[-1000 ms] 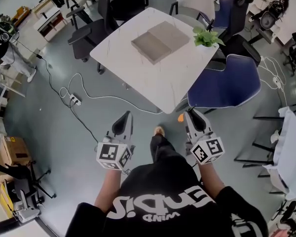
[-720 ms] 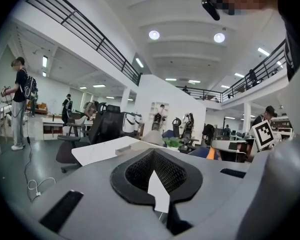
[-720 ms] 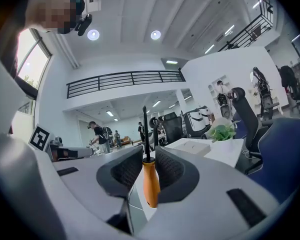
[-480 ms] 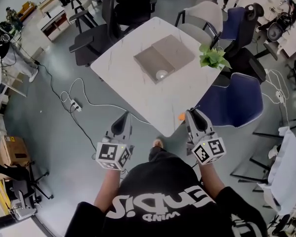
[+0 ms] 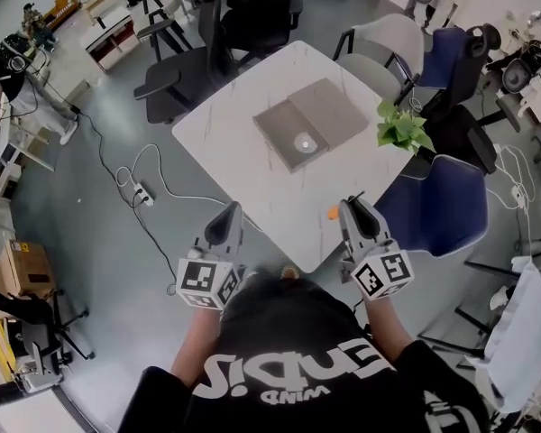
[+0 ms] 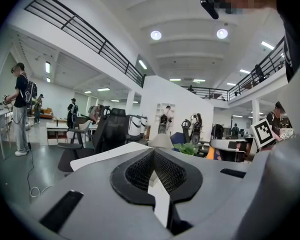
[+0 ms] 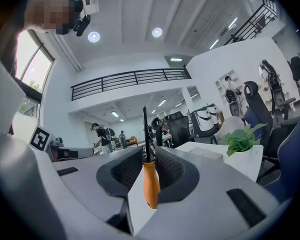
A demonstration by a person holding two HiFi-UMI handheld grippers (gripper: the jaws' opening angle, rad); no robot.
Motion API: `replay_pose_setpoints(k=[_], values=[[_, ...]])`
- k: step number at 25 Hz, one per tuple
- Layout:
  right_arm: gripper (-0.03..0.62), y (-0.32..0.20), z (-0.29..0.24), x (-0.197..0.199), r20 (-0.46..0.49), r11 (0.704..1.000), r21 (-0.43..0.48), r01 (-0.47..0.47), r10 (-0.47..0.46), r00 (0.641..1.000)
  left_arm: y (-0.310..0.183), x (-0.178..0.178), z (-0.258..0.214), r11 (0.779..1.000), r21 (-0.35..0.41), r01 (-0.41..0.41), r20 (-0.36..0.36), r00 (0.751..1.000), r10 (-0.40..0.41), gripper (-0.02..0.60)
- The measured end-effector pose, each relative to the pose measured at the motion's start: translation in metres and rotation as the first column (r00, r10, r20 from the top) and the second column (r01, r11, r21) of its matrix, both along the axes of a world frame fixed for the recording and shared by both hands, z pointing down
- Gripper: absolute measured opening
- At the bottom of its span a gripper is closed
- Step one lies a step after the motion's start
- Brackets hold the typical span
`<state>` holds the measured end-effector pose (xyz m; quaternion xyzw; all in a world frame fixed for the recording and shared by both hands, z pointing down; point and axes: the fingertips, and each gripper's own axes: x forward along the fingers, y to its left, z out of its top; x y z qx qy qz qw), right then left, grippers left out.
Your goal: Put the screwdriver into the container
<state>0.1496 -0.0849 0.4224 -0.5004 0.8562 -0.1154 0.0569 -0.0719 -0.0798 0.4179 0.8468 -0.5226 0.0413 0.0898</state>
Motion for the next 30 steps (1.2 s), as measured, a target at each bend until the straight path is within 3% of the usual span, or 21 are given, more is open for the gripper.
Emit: replay_pose_setpoints(k=[15,30], values=[[0.074,-0.062,0.000,-0.028,-0.011,0.998,-0.009,-0.056,0.056,0.998,-0.078,-0.013,-0.004,0.995,0.000,-0.104,-0.001,0.995,0.104,0.014],[0.074,-0.120,0.021,-0.055,-0.056,0.999,-0.052,-0.016,0.013,0.998,-0.114,-0.016,0.010,0.989,-0.028,-0.144,-0.007,0.990,0.144,0.014]])
